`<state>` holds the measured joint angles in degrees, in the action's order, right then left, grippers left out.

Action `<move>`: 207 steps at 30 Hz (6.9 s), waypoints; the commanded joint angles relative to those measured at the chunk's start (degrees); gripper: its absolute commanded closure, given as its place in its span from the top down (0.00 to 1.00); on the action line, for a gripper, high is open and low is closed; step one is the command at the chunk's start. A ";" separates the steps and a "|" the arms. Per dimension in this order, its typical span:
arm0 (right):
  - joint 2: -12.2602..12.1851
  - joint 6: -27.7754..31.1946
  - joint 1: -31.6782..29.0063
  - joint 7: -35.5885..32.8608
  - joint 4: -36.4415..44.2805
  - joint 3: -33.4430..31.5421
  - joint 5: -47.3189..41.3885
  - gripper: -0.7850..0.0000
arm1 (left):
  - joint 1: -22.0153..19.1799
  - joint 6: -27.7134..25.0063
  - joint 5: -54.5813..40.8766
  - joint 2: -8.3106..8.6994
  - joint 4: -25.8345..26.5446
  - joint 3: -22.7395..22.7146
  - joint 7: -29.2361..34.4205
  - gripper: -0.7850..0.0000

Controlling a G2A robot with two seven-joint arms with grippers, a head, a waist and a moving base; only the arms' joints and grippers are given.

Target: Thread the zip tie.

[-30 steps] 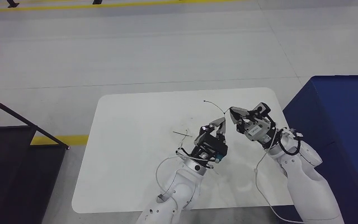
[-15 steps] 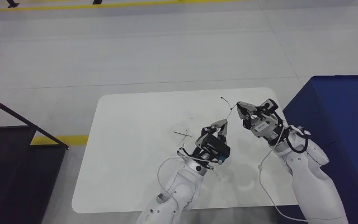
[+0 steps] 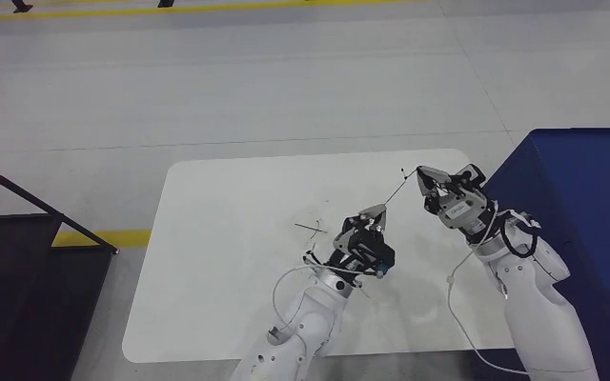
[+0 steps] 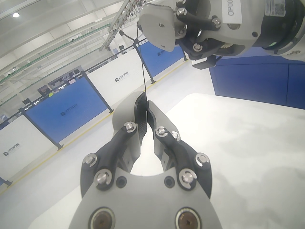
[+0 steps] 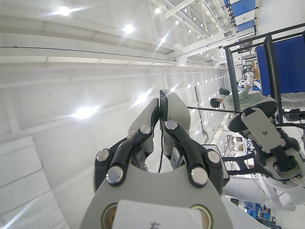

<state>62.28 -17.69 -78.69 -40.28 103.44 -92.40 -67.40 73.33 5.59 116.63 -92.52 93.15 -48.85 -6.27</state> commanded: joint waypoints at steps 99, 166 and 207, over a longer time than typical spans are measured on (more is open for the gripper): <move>-0.62 1.38 -0.61 -5.31 -1.19 0.37 8.11 0.24 | 2.83 6.37 15.47 0.74 1.50 -0.59 0.57 0.00; -0.73 -10.75 -5.92 -4.61 13.83 0.08 -4.24 0.00 | -3.11 8.55 5.61 -0.81 -11.87 -6.65 23.36 1.00; -1.60 -15.19 6.84 12.26 12.26 11.00 15.19 0.00 | 7.19 16.67 -18.64 -0.76 12.17 -18.23 4.92 1.00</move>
<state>60.73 -32.50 -73.37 -28.92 119.72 -83.55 -57.87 80.13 21.23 98.33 -93.28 104.58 -66.76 -0.17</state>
